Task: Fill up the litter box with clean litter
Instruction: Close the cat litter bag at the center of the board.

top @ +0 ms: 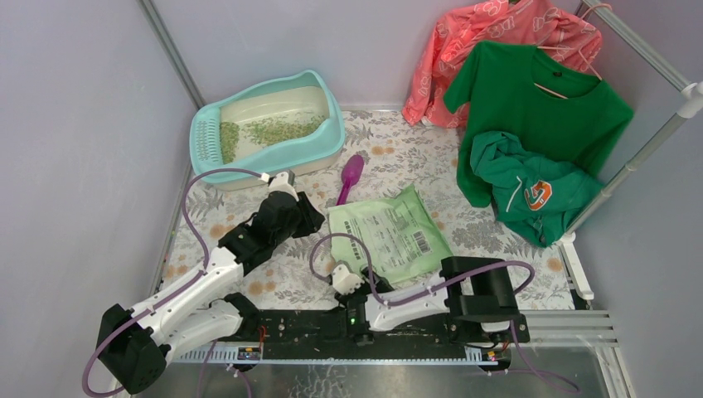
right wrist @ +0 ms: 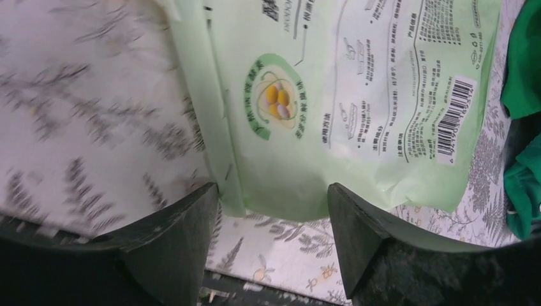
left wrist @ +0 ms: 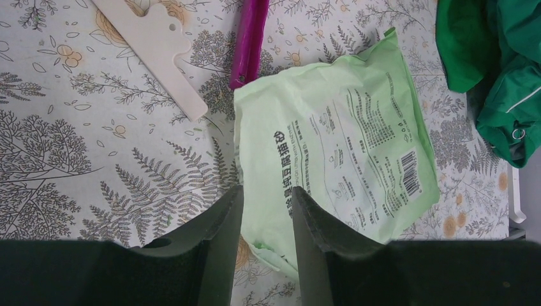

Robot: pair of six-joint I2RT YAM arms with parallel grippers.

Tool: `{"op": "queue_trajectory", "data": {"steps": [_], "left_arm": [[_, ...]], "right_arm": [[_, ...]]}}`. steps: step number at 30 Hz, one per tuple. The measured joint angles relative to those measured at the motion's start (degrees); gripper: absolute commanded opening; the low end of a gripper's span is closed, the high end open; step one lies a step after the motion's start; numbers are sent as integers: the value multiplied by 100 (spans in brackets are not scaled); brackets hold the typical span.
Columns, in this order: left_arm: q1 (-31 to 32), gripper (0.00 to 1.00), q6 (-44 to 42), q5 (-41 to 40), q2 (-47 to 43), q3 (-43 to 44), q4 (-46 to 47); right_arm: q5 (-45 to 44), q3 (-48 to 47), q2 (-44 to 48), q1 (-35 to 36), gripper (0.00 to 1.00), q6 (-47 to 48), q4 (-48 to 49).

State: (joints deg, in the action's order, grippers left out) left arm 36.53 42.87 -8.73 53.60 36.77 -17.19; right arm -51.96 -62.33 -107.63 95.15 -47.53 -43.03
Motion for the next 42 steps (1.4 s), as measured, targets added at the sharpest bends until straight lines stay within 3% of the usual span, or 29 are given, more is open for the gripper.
{"op": "queue_trajectory", "data": {"steps": [4,11,19,25,26,28,30,37,42], "left_arm": [[0,41,0,2,0,0,0],[-13,41,-13,28,7,0,4],[-101,46,-144,273,264,-17,175],[-367,51,-140,1137,367,-221,872],[-428,51,-133,1305,450,-221,1032],[-514,50,-144,1543,656,-216,1303],[-562,50,-153,1657,890,-190,1414],[-953,51,-155,2015,1810,-131,1674],[-1217,54,-350,2122,2216,92,1727]], "right_arm": [[-46,153,63,-420,53,-155,22],[98,726,813,-885,40,-199,-50],[1296,1770,4006,-1482,40,940,767],[2140,2173,5969,-1982,38,1200,820],[2232,2212,6116,-2000,41,1193,824],[2398,2284,6242,-2015,66,1143,817],[2507,2295,6057,-2020,75,1106,800],[2614,2234,4618,-2022,77,1191,754],[2614,2234,4605,-2022,78,1193,800]]}}
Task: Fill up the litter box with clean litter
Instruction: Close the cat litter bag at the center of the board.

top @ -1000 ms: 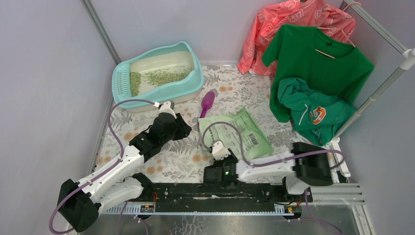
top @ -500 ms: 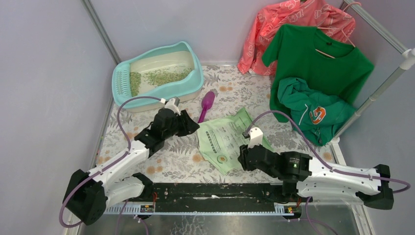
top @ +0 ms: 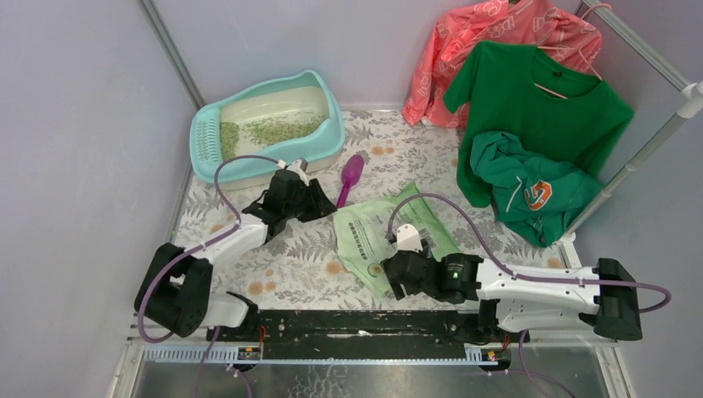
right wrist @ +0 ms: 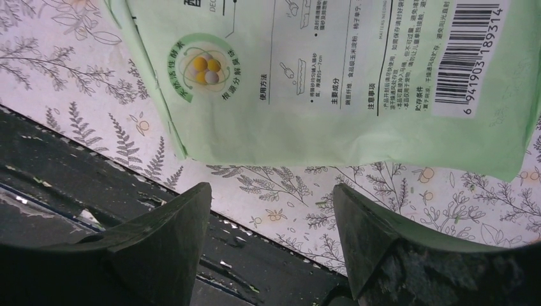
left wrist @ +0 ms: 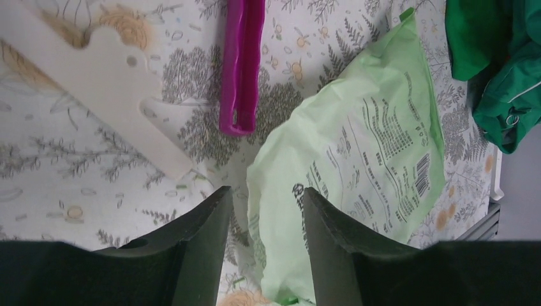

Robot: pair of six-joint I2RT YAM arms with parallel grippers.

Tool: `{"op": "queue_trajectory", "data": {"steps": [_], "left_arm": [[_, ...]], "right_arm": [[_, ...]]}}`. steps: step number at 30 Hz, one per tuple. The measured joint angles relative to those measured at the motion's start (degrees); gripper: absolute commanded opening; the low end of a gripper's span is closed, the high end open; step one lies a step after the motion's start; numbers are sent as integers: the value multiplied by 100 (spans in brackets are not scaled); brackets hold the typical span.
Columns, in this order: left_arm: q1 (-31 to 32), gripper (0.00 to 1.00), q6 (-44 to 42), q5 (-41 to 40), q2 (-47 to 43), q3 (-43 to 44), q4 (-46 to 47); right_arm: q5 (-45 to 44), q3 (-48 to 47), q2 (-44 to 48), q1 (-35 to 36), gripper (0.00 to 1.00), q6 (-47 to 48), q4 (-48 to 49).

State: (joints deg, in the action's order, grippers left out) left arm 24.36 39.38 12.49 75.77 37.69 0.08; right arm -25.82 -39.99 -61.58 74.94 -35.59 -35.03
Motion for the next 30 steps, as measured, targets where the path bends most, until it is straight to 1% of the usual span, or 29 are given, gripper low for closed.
{"op": "queue_trajectory", "data": {"steps": [3,5,6,11,22,25,26,27,29,30], "left_arm": [[-87,59,-162,186,361,273,98],[-127,59,-278,387,680,492,188],[-146,59,-350,560,892,640,216],[-232,59,-669,1038,1528,1047,212],[-315,58,-911,1578,2109,1217,181],[-249,52,-929,1707,2227,1217,173],[-223,48,-946,1707,2249,1217,162],[-181,41,-962,1700,2260,1217,151],[-74,18,-975,1687,2262,1217,129],[-17,9,-979,1679,2262,1217,122]], "right_arm": [[0,0,107,0,83,-4,35],[0,9,170,0,87,-24,50],[0,24,201,0,88,-33,66],[0,162,367,4,87,-87,70],[17,280,621,4,87,-98,114],[50,280,621,4,87,-96,118],[52,280,619,4,87,-94,127],[59,280,616,4,87,-94,133],[92,280,605,4,87,-94,155],[109,280,601,4,87,-94,162]]}}
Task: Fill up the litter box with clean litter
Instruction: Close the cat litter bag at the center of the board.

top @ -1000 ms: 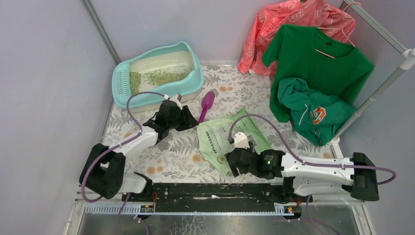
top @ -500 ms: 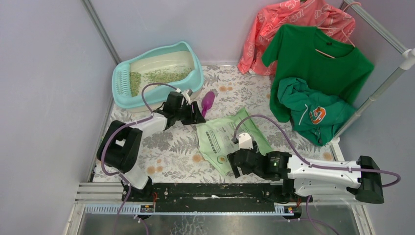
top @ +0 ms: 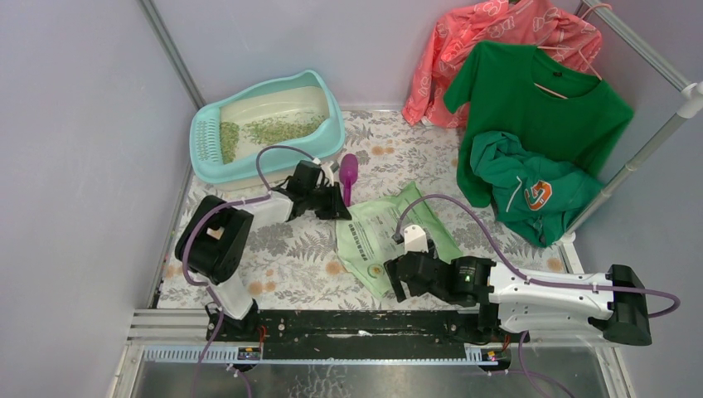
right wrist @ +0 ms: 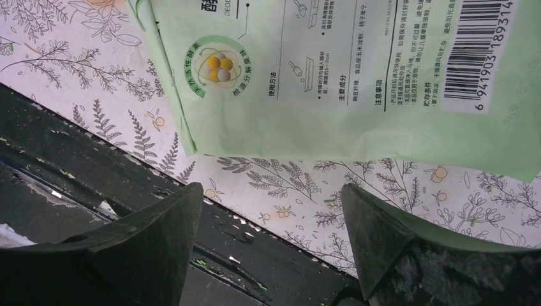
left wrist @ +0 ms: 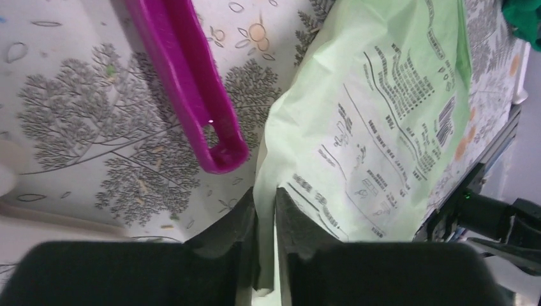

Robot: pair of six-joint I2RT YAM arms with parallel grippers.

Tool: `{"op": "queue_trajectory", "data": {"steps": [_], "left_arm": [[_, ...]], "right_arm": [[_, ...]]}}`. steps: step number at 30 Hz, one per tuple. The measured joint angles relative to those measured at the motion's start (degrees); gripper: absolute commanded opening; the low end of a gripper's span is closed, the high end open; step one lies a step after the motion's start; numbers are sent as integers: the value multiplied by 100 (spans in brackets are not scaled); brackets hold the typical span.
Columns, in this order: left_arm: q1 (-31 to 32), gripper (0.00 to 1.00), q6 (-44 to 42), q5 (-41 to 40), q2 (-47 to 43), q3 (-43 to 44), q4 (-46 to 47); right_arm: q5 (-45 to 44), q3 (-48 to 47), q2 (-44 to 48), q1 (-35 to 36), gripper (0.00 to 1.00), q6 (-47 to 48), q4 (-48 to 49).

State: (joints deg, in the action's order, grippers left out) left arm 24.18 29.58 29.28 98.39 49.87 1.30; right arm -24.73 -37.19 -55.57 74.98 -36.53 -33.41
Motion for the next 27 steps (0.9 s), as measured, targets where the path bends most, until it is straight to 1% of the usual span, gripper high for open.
{"op": "queue_trajectory", "data": {"steps": [1,6,9,13,20,24,27], "left_arm": [[59,0,-7,-13,0,0,-11],[190,0,52,-140,-70,-35,-61],[232,0,247,-216,-365,-258,-57],[334,0,595,-317,-894,-728,-26],[577,0,1200,-643,-1558,-1373,55],[658,0,1368,-785,-1777,-1530,66],[669,0,1449,-826,-1832,-1567,74]], "right_arm": [[13,0,-2,0,87,0,0],[35,57,22,0,87,-109,2],[31,138,107,0,86,-413,-55],[66,396,313,0,82,-1200,13],[293,1340,935,2,79,-3058,358],[267,1502,1259,2,79,-3971,243],[181,1572,1506,2,76,-4478,260]]}}
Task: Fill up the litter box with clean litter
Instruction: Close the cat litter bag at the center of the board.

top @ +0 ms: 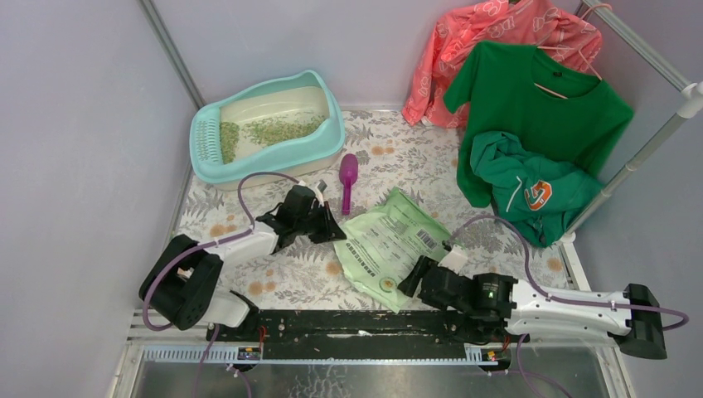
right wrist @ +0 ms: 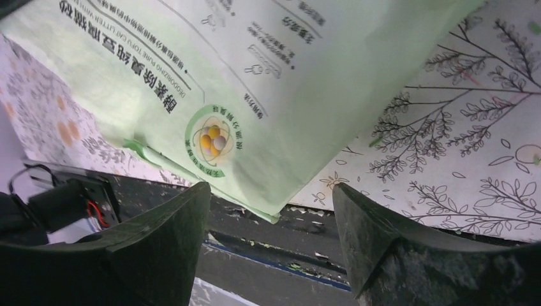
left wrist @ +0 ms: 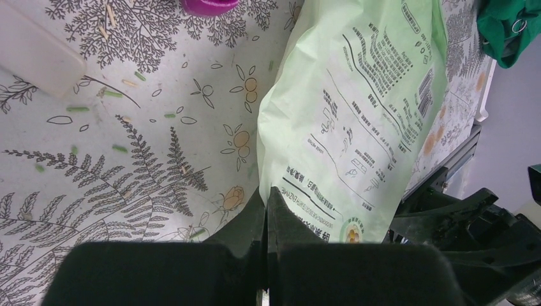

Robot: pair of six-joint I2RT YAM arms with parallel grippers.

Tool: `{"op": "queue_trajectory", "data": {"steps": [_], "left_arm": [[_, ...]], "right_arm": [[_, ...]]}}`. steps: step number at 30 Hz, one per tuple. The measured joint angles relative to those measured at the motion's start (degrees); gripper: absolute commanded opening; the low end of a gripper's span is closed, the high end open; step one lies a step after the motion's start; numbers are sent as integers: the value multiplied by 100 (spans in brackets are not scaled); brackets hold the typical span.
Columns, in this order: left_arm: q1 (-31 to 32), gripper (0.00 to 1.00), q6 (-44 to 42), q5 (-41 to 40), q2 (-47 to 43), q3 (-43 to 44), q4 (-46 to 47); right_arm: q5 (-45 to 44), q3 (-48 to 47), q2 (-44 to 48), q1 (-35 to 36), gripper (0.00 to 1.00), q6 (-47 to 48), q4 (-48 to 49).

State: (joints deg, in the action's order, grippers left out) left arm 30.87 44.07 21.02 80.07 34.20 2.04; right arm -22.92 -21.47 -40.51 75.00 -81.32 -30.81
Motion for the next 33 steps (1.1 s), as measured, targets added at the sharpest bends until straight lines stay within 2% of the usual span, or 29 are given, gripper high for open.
{"op": "queue_trajectory", "data": {"steps": [5,10,13,16,21,23,27,30,33], "left_arm": [[24,0,105,-46,-2,-83,120],[61,0,199,-61,-2,-190,267],[70,0,256,-68,-2,-251,358],[81,0,299,-81,-15,-313,442],[103,0,361,-122,-254,-479,483],[120,0,382,-181,-455,-603,479],[160,0,474,-295,-966,-968,474],[201,0,621,-299,-1252,-1283,514],[317,0,822,-273,-1447,-1613,647]], "right_arm": [[-9,496,192,0,72,-745,251],[26,737,-114,0,70,-1248,905],[33,798,-339,0,65,-1440,1335],[37,837,-516,0,45,-1558,1593],[111,946,-542,0,18,-1700,1644],[118,986,-247,0,9,-1742,1471],[107,1010,857,0,0,-1751,841],[52,988,1779,-2,0,-1757,173],[-22,885,2319,-2,0,-1759,-302]]}}
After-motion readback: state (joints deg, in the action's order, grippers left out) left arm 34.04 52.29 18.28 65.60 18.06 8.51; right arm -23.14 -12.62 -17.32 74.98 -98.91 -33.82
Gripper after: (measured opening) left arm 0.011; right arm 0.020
